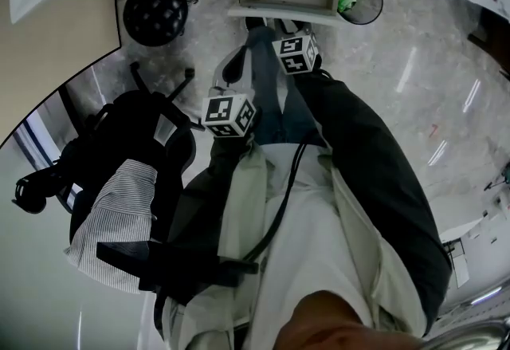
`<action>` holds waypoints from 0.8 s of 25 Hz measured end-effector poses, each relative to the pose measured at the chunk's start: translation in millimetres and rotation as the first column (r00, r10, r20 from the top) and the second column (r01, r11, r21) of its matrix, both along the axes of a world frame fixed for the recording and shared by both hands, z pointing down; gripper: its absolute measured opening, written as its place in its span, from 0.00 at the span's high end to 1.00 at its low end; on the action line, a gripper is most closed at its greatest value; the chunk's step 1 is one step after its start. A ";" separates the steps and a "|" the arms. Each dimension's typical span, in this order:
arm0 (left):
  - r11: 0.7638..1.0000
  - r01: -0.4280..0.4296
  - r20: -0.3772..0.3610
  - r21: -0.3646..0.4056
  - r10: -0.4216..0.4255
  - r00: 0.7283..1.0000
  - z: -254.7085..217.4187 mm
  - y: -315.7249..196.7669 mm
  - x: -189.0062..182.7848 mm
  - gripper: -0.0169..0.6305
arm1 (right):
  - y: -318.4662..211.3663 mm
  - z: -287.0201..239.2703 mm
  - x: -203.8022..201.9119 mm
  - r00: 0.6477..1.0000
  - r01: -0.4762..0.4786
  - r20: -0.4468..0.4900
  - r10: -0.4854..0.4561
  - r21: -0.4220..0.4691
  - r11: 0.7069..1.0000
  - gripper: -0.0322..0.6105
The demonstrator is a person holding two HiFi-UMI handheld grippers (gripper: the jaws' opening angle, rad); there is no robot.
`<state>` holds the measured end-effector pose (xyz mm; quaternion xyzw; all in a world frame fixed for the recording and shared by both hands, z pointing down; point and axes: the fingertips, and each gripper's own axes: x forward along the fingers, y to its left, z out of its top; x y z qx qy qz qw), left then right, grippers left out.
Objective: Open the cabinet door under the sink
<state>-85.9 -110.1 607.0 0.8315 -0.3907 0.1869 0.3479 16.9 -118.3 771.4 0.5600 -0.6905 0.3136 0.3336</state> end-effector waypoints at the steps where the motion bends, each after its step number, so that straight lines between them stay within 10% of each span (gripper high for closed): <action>1: 1.000 0.001 0.001 -0.001 -0.001 1.000 -1.3 1.3 0.6 0.96 | -0.6 0.3 -0.1 1.000 0.014 0.004 -0.014 -0.013 1.000 0.79; 20: 0.986 -0.125 0.008 0.109 0.125 0.992 -90.5 -15.4 24.5 0.96 | 113.3 -83.7 21.8 0.916 0.064 0.401 0.020 -0.194 0.979 0.79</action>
